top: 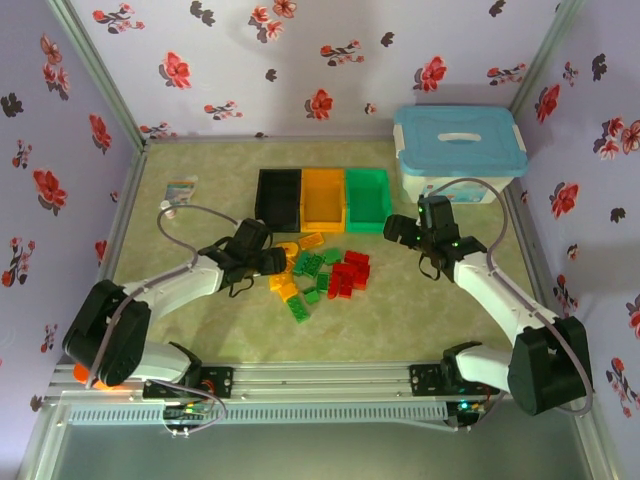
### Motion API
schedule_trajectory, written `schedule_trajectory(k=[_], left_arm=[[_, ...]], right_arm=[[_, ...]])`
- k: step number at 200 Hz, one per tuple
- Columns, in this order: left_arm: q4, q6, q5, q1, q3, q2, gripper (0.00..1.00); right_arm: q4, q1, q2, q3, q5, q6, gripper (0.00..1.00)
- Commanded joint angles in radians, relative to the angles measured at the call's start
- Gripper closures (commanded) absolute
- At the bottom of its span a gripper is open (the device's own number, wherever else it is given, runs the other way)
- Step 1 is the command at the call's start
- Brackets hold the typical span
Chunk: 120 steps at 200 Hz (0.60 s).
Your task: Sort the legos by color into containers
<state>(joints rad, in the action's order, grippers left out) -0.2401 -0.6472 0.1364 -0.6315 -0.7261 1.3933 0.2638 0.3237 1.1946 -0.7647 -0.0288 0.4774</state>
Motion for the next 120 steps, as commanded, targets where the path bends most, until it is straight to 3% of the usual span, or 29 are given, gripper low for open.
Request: schedule_trajectory(k=[1, 120], left_arm=[[0.0, -0.042, -0.02, -0.006, 0.009, 0.029, 0.24], [0.041, -0.08, -0.038, -0.007, -0.005, 0.132, 0.37]], right_arm=[[0.011, 0.013, -0.024, 0.013, 0.004, 0.019, 0.12], [-0.003, 0.019, -0.029, 0.036, 0.004, 0.042, 0.14]])
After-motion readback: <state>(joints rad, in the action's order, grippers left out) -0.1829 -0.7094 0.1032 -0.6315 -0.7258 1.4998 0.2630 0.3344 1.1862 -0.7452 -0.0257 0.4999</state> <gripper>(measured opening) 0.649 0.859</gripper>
